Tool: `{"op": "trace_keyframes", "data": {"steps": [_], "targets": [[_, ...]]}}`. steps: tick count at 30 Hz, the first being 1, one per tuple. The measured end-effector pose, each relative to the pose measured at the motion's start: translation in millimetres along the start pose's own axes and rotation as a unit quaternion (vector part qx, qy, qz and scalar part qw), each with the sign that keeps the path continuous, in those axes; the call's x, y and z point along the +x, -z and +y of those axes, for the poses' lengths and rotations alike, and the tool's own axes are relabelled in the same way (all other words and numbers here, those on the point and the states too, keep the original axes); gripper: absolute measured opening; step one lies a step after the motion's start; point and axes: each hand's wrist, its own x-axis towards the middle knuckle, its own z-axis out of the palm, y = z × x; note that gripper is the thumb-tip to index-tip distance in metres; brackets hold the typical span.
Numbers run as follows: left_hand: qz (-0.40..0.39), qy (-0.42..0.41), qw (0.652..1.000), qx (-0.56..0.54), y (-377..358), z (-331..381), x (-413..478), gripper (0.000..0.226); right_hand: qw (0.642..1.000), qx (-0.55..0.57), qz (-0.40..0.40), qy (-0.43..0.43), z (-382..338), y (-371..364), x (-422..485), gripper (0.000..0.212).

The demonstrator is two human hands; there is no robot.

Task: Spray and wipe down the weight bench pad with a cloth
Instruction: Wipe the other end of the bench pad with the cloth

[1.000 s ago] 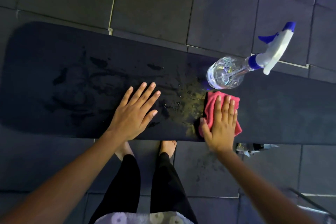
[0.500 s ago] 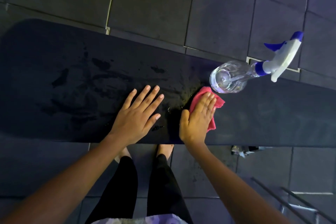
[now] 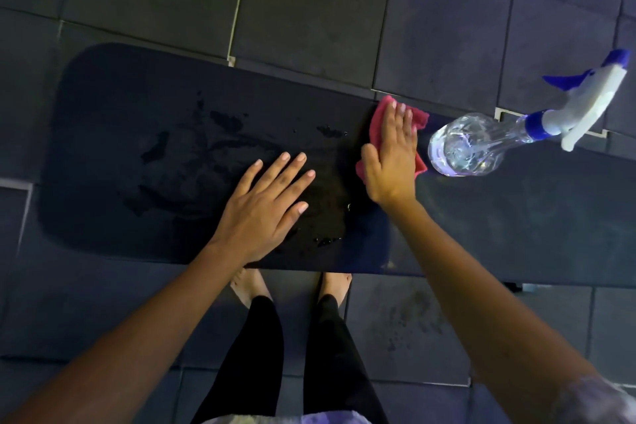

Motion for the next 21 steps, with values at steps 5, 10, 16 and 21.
{"op": "trace_keyframes", "data": {"steps": [5,10,16,21], "targets": [[0.001,0.046,0.999,0.014,4,-21,-16,0.051,0.994,-0.103,0.001,0.027,24,5,-7,0.084],[0.011,0.039,0.999,0.016,-3,-34,-23,0.052,0.994,-0.065,0.058,-0.061,4,-9,-3,0.088],[0.05,0.134,0.99,-0.017,5,-47,-25,0.054,0.984,0.03,0.112,-0.138,-41,-34,2,0.088],[0.051,0.135,0.99,0.002,15,-88,-34,0.052,0.994,0.05,0.068,-0.075,-91,-59,3,0.087]]}}
